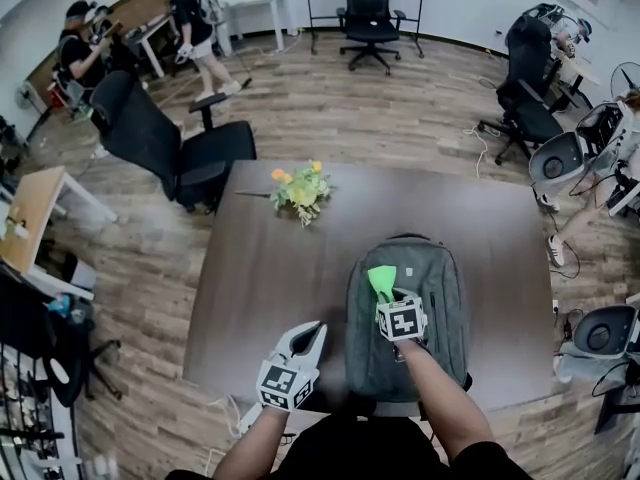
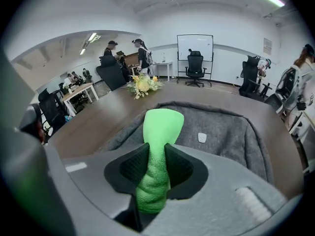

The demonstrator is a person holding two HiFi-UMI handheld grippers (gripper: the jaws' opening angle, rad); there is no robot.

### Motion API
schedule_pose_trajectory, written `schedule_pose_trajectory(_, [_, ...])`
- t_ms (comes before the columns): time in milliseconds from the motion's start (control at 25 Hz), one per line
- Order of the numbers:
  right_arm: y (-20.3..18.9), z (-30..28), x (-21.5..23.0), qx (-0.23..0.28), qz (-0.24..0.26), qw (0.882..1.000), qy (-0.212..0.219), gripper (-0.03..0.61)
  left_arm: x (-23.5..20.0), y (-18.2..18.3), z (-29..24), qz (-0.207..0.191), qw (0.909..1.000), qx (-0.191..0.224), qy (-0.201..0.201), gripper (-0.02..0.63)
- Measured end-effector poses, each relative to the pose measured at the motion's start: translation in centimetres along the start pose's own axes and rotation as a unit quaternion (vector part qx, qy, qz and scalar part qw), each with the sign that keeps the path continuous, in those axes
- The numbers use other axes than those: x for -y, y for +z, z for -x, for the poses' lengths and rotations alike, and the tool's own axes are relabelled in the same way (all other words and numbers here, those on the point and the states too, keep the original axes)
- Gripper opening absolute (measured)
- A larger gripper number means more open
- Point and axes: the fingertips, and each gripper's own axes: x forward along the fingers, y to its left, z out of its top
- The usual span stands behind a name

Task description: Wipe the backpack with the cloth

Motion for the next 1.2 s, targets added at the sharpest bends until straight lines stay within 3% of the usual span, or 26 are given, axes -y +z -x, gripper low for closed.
schedule_pose_trajectory(760, [-3.5,3.9,10.7,-0.042,0.001,0.993,-0.113,0.097,2.4,-1.3,-0.8,-0.006,0.9994,-0.021,-0.026,0.023])
schedule_pose_trajectory(920, [-2.9,5.1,12.8,-0.037,0.026,0.989,-0.139,0.098,2.6,-1.6,-0.8,-0.006,0.9993,-0.023,-0.029,0.023])
schedule_pose_trajectory(1200, [-4.0,6.3,16.3,-0.037,0.026,0.985,-0.169,0.098,3.0,-1.8,-0.7,-0.006,0.9992,-0.024,-0.031,0.024])
